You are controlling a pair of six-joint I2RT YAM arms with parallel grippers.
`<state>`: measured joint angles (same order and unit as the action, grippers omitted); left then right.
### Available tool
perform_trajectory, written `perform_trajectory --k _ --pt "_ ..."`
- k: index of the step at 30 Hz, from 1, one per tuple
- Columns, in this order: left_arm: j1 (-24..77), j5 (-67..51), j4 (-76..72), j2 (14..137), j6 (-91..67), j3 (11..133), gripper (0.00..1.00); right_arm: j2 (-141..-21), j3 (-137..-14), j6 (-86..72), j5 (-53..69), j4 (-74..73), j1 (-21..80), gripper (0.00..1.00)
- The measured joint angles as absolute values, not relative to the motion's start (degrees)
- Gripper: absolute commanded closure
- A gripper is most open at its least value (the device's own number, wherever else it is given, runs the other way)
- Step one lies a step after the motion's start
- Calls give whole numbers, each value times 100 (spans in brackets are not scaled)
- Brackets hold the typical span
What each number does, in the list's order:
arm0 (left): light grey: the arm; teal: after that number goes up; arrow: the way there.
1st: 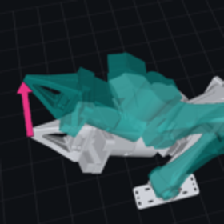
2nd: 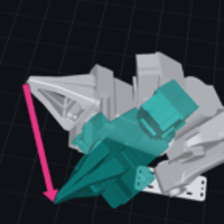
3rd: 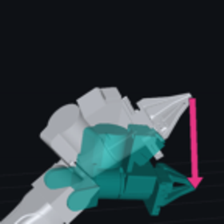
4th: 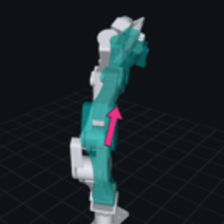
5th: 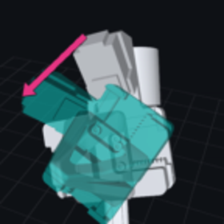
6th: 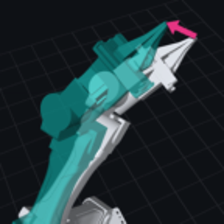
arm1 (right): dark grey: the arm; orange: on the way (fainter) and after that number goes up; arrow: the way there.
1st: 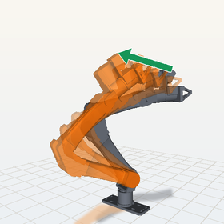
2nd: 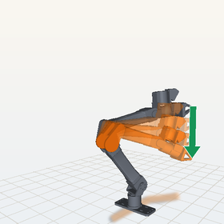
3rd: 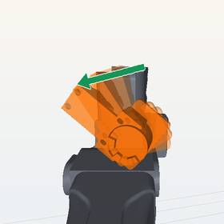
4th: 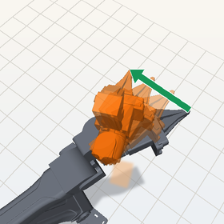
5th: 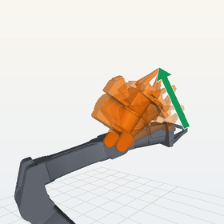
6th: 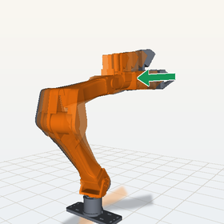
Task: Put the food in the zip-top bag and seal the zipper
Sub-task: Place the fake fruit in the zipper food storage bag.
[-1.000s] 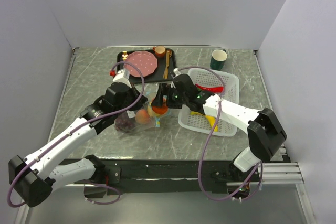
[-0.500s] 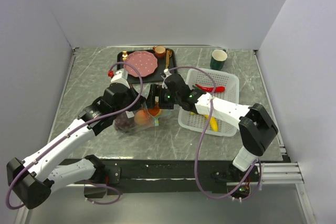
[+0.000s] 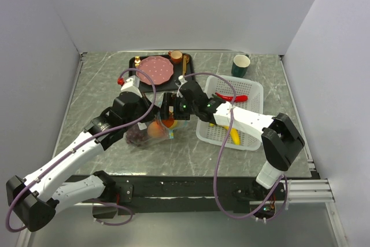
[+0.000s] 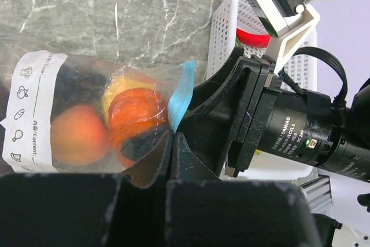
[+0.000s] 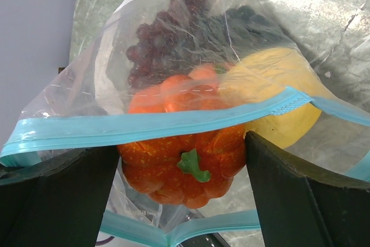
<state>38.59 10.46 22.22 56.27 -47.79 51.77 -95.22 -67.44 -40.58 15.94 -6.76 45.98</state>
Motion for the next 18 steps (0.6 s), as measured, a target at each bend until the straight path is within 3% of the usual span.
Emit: perform_trajectory --k 18 --pt "3859 1057 2257 5596 -4779 5177 99 -9343 -6746 -3848 1219 -781 4600 1"
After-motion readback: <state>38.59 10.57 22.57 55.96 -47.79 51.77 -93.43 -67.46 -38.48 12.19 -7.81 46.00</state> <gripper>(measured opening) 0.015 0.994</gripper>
